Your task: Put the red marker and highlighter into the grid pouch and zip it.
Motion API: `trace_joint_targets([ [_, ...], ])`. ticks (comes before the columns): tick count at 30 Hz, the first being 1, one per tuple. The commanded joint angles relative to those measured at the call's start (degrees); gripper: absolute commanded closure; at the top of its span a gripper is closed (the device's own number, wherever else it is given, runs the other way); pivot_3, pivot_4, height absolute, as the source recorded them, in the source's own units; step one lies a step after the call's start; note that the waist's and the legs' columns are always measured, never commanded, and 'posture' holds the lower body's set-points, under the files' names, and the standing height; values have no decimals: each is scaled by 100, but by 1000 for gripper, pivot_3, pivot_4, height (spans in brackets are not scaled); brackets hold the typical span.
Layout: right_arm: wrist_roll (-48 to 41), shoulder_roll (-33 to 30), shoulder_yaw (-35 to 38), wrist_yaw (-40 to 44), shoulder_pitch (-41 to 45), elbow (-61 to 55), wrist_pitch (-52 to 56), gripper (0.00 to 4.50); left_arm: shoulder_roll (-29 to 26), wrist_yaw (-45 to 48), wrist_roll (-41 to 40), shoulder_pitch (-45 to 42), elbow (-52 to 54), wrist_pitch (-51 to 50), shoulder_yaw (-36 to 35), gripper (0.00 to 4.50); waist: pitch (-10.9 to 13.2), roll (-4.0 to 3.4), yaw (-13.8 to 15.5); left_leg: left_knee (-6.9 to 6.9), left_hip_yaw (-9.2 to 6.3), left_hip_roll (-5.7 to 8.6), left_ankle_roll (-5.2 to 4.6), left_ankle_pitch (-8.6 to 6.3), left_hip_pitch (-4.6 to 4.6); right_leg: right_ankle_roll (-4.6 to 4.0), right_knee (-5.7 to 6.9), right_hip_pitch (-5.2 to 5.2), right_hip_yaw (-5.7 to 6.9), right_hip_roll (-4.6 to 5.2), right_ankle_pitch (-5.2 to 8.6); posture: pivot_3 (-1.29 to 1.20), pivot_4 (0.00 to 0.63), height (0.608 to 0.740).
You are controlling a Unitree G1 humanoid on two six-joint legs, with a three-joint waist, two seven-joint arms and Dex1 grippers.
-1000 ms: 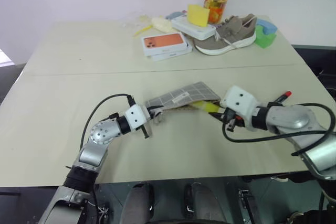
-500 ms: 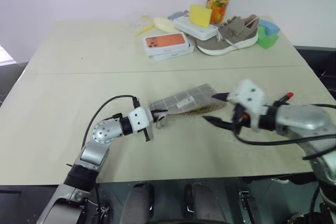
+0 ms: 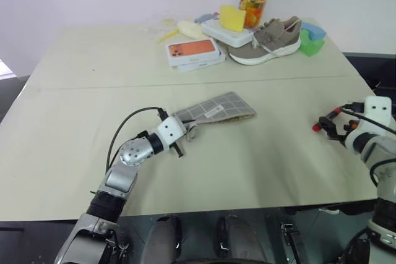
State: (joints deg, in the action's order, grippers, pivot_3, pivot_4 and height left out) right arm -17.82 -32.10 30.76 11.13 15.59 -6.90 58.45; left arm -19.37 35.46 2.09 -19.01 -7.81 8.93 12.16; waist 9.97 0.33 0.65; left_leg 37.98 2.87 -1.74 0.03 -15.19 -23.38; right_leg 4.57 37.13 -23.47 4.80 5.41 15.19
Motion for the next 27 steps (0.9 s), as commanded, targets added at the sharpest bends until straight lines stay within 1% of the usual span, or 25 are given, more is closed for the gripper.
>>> trace_joint_targets([
  [1, 114, 104, 59, -280, 310, 379, -354, 29, 39, -81, -4, -80, 112, -23, -57, 4500, 0, -2, 2, 0, 1, -1, 0, 0, 0, 0, 1, 0, -1, 2, 0, 0, 150, 740],
  [4, 112, 197, 20, -371, 554, 775, -568, 29, 38, -102, -15, -99, 99, -31, -69, 4500, 0, -3, 5, 2, 1, -1, 0, 0, 1, 0, 1, 1, -3, 2, 0, 0, 150, 740],
  [7, 129, 244, -41, -467, 688, 994, -705, 853, 38, -108, -24, -122, 67, -22, -80, 4500, 0, -2, 8, 2, 1, 0, 0, 0, -1, 0, 1, 0, -3, 2, 0, 0, 150, 740],
  [8, 119, 251, -64, -479, 699, 1006, -715, 1304, 37, -109, -23, -128, 58, -19, -81, 4500, 0, -2, 8, 2, 2, -1, 0, 0, -1, 1, 0, 0, -3, 2, 0, 0, 150, 740],
  [11, 91, 278, -106, -538, 688, 970, -716, 2938, 39, -123, -15, -149, 24, 4, -84, 4500, 0, -2, 8, 1, 4, -2, 0, 0, -1, 1, 0, 0, -2, 2, 0, 0, 150, 740],
  [14, 62, 277, -134, -556, 645, 839, -656, 4458, 37, -138, -17, -156, 3, 15, -96, 4500, -1, 0, 7, 2, 4, -3, 0, 0, 0, 1, 0, 2, -3, 2, 0, 0, 150, 740],
  [18, 88, 107, -385, -368, 457, 438, -550, 4458, 21, -157, -25, -198, -89, 45, -131, 4500, -1, -1, 5, 2, 3, -3, 0, 0, 0, 1, 0, 2, -2, 2, 0, 0, 150, 740],
  [22, 145, -538, -1153, 404, 17, -505, -659, 4458, -43, -176, -79, -319, -292, 94, -258, 4500, 1, -5, 6, 1, 1, -3, 0, 0, -2, 1, 0, 0, -2, 4, 0, 0, 150, 740],
  [23, 141, -639, -1245, 491, -49, -668, -628, 4458, -59, -165, -89, -343, -340, 121, -273, 4500, 1, -5, -3, 1, -1, -3, -1, 0, -1, 1, 0, 0, -3, 3, 0, 0, 150, 740],
  [25, -2, -687, -1209, 598, -92, -851, -427, 4458, -76, -135, -94, -370, -415, 184, -283, 4500, 1, -3, -6, 1, -3, -4, -1, -1, -1, 1, 0, -1, -3, 1, 0, 0, 150, 740],
  [27, -88, -673, -1081, 595, -74, -942, -192, 3928, -76, -116, -93, -390, -468, 227, -289, 4500, 1, -2, 5, 1, -5, -4, -1, -1, -1, 1, 0, 0, -2, -2, 0, 0, 150, 740],
])
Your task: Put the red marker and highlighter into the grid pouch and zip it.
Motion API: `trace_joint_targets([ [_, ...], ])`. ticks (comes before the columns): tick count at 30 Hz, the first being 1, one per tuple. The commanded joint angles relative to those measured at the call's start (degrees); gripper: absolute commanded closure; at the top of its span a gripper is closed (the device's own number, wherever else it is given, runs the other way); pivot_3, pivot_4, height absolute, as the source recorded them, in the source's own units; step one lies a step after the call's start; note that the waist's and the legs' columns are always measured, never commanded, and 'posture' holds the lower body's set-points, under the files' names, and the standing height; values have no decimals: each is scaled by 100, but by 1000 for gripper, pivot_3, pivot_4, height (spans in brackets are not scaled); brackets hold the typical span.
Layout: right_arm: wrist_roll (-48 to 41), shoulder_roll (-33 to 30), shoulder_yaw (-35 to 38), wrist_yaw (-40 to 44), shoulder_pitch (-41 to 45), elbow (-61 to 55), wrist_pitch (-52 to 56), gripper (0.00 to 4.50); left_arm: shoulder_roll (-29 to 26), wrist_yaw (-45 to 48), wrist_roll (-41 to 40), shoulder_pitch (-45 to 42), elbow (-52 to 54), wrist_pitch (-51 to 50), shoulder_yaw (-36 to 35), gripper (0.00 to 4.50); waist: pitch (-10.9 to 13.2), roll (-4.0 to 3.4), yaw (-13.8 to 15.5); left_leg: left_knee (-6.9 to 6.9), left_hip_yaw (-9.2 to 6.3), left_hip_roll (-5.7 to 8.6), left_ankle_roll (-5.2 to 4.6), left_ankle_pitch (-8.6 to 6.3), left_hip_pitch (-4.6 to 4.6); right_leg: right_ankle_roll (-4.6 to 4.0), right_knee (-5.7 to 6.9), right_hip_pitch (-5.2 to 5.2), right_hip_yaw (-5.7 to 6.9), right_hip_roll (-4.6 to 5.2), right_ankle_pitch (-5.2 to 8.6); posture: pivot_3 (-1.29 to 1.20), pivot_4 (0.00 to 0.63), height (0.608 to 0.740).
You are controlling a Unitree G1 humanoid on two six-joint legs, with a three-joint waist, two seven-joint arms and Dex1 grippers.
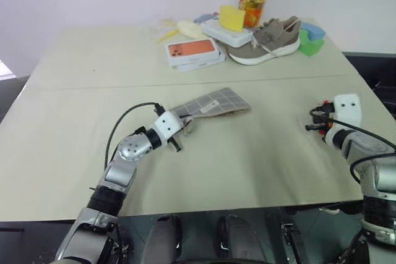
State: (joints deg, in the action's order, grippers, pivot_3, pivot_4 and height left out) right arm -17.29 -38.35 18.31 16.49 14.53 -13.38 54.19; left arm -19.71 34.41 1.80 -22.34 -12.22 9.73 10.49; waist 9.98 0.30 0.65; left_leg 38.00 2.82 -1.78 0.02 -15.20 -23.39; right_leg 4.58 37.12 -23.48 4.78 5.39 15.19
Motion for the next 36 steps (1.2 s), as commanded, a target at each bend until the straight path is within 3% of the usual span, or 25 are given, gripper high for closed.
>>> trace_joint_targets([
  [1, -140, -60, 207, 42, 46, -309, 313, 3613, -40, 0, -62, -64, -39, 164, -118, 4500, 0, 0, 8, 0, 0, 0, 0, 0, 0, 0, 0, 1, 0, 0, 0, 0, 150, 740],
  [8, 28, 140, 597, -722, 882, 483, 1283, 27, 11, 20, -63, -46, -48, 204, -86, 4500, 0, 0, 8, 2, 2, 1, 0, 0, -1, 0, 0, 1, 0, 6, 0, 0, 150, 740],
  [18, 254, 320, 734, -1195, 1613, 2006, 1503, 27, 46, 7, -64, 76, 100, 149, -72, 4500, 0, -2, 5, 1, 14, 2, 0, 0, -3, 0, -1, -1, 0, 8, 0, 0, 150, 740],
  [21, 271, 323, 773, -1205, 1660, 2221, 1404, 894, 45, 8, -73, 132, 167, 126, -73, 4500, -1, -1, 4, 1, 15, 1, 0, 0, -2, 0, -1, 0, 1, 6, 0, 0, 150, 740],
  [27, 232, 371, 791, -1262, 1647, 1987, 1208, 4010, 37, 14, -81, 187, 226, 95, -95, 4500, -1, -1, 9, 1, 15, 1, 0, 0, -3, 0, -1, 0, 1, 9, 0, 0, 150, 740],
  [28, 208, 322, 706, -1155, 1596, 1874, 1127, 4211, 33, 19, -87, 187, 225, 96, -101, 4500, -1, -2, 9, 1, 15, 2, 0, 0, -3, 0, -1, 1, 1, 9, 0, 0, 150, 740],
  [33, 341, -653, -643, 338, 706, 273, -27, 4209, -15, 0, -151, 70, 85, 115, -227, 4500, 2, -7, 3, -2, 10, 2, -1, -1, -7, 1, -1, -7, -1, 9, 0, 0, 150, 740],
  [36, 330, -1239, -1077, 1207, 130, -693, -748, 4209, -31, 34, -207, 3, 34, 150, -250, 4500, 3, -4, -5, -2, 4, 1, -2, -1, -6, 2, -2, -7, -2, 3, 1, 0, 150, 740],
])
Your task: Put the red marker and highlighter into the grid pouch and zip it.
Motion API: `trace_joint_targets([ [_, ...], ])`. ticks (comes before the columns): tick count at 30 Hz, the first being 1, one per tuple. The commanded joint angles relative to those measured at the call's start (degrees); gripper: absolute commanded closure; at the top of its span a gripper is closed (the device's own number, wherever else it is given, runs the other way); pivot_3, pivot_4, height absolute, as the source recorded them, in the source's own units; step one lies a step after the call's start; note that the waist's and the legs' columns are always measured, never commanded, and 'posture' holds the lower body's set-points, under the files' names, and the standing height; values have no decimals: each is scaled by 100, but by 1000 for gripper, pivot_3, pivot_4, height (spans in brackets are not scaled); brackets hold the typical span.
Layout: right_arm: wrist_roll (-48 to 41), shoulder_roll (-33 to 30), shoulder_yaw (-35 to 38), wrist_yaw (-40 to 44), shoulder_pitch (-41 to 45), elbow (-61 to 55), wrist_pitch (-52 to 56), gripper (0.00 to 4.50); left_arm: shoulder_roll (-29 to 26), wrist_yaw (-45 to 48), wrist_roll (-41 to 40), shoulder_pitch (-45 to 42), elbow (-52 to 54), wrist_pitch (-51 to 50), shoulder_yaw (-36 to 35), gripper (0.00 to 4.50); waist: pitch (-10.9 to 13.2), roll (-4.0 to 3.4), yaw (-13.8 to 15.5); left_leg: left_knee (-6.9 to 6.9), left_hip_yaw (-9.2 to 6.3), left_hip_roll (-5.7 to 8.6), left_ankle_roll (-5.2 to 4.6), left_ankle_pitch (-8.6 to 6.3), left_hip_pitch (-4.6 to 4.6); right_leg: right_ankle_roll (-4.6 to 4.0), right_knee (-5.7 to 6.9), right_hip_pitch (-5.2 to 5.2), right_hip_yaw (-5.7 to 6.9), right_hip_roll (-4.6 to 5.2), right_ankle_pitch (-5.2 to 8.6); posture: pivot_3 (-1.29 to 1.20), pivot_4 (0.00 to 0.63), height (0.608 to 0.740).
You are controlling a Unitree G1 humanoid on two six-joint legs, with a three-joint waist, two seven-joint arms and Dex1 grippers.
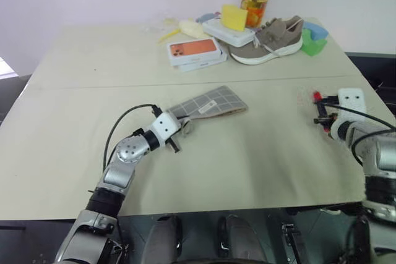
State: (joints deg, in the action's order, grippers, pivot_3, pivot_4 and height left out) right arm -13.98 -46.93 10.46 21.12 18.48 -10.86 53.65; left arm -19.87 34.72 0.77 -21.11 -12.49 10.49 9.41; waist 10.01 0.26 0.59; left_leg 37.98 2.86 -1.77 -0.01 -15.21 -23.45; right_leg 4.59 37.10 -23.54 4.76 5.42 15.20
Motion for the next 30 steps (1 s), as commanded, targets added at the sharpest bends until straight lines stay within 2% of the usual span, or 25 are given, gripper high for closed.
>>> trace_joint_targets([
  [1, -26, -538, -359, 991, -422, -1206, -852, 4209, -17, 17, -124, -135, 48, 89, -147, 4500, 1, 4, -2, 1, -1, 0, 0, 0, 0, 0, 0, 0, 0, -2, 0, 0, 150, 740],
  [4, -70, -846, -487, 1508, -756, -1803, -1156, 4209, 4, 108, -221, -159, 50, 124, -143, 4500, 3, 7, 14, 2, -5, -2, 0, 0, 2, 0, -1, 3, 2, -4, 0, 0, 150, 740],
  [8, 106, -1047, -763, 1789, -907, -2132, -1306, 4209, 47, 242, -342, -147, 125, 140, -91, 4500, 6, 10, 20, 5, -4, -2, 1, 0, 1, 0, -3, 5, 2, 2, 0, 0, 150, 740],
  [14, 310, -912, -1163, 1721, -639, -2183, -1168, 4209, 110, 416, -442, -106, 270, 143, -28, 4500, 6, 11, 20, 6, -6, -1, 1, 0, 1, -1, -3, 6, 3, 2, 0, 0, 150, 740],
  [22, 510, -888, -1319, 1769, -531, -2093, -1154, 4209, 98, 520, -475, -55, 375, 113, -38, 4500, 6, 11, 22, 6, -5, -1, 1, 0, 1, -1, -3, 6, 3, 3, 0, 0, 150, 740],
  [30, 1002, -1211, -1799, 1999, -232, -2215, -1212, 4209, -28, 806, -361, -62, 439, 336, 161, 4500, 6, 11, 18, 6, -5, -1, 1, 0, 1, -1, -3, 5, 4, 2, 0, 0, 150, 740],
])
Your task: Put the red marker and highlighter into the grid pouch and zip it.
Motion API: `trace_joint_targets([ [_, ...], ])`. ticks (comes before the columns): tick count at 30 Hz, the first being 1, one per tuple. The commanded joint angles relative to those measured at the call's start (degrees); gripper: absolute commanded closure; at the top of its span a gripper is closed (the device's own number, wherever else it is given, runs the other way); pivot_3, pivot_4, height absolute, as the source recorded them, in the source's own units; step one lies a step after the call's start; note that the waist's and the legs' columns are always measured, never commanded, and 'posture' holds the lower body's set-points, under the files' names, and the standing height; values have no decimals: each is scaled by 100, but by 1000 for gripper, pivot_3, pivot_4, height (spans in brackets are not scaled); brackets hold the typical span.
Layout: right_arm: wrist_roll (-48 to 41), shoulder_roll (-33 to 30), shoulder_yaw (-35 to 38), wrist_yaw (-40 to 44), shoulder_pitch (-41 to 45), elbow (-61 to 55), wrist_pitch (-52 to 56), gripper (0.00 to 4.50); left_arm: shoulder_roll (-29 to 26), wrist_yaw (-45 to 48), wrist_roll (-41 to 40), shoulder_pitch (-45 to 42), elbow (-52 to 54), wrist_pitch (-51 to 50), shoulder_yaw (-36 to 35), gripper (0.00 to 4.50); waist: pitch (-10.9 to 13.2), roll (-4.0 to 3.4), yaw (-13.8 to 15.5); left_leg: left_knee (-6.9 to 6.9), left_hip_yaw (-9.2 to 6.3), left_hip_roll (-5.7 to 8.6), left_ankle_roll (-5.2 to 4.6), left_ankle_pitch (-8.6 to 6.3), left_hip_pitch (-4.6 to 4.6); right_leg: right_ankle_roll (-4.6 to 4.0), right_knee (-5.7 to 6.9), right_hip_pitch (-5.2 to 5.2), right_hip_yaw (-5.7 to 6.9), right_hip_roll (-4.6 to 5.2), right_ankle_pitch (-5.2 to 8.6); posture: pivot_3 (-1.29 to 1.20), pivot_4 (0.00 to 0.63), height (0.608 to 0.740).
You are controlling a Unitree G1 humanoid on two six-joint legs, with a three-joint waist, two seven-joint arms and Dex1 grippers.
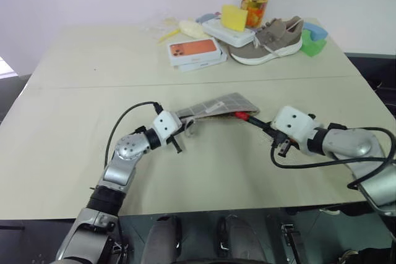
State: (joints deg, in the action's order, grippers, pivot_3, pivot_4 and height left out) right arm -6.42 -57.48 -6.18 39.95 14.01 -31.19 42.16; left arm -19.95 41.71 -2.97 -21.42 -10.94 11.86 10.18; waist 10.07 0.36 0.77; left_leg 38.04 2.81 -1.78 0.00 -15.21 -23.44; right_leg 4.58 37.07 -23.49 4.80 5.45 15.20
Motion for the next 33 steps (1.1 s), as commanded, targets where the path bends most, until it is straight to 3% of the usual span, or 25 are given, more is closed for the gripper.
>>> trace_joint_targets([
  [1, 396, -224, -337, 201, 340, -236, -83, 4209, -20, 155, 15, -47, 317, 211, 128, 4500, 0, 0, 0, 0, 0, 0, 0, 0, 0, 0, 0, 0, 0, 0, 0, 0, 150, 740],
  [9, 1356, -6, -1647, 552, 1313, -322, 14, 4209, 66, 372, 27, -70, 618, 112, 395, 4500, 0, 0, -4, 1, 0, 0, 0, 0, 0, 0, 1, -1, 0, 0, 0, 0, 150, 740],
  [16, 1648, 290, -1868, 774, 1526, -374, 63, 4209, 84, 377, 13, -70, 663, 21, 409, 4500, 0, 0, 0, 3, 0, 1, 1, 0, -1, 0, 1, -1, 0, 1, 0, 0, 150, 740],
  [17, 1658, 301, -1827, 796, 1525, -383, 65, 4209, 87, 364, -5, -62, 673, -20, 389, 4500, 0, 0, -1, 3, 0, 1, 1, 0, -1, 0, 1, -1, 1, 1, 0, 0, 150, 740],
  [18, 1709, 294, -1735, 750, 1518, -383, 0, 3138, 93, 348, -35, -62, 675, -69, 357, 4500, 0, 0, -2, 3, 0, 1, 1, 0, -1, 0, 1, -1, 1, 0, 0, 0, 150, 740],
  [21, 1263, 553, -889, 697, 1530, -663, 211, 1802, 195, 238, -262, -139, 647, -421, 181, 4500, 0, 0, -2, 3, 0, 2, 1, 0, -1, 0, 2, -1, 1, 1, 0, 0, 150, 740],
  [27, -541, 1515, 920, 1070, 1732, -1349, 1580, 1802, 546, -78, -494, -500, 360, -1130, -47, 4500, 1, 3, 14, 7, -8, 1, 1, 1, -1, 0, 4, 5, 6, -1, -1, 0, 150, 740],
  [30, -1142, 1784, 1155, 1005, 1542, -1682, 2135, 1802, 732, -293, -479, -707, 106, -1337, -121, 4500, 0, 4, 11, 7, -13, 3, 0, 0, -1, 0, -1, 11, 11, 1, -1, 0, 150, 740],
  [33, -1267, 2357, 840, 386, 1286, -1724, 2590, 1802, 946, -428, -571, -858, -67, -1426, -214, 4500, -1, 5, -2, 7, -14, 4, 0, 0, 1, 0, 4, 10, 11, 1, -1, 0, 150, 740],
])
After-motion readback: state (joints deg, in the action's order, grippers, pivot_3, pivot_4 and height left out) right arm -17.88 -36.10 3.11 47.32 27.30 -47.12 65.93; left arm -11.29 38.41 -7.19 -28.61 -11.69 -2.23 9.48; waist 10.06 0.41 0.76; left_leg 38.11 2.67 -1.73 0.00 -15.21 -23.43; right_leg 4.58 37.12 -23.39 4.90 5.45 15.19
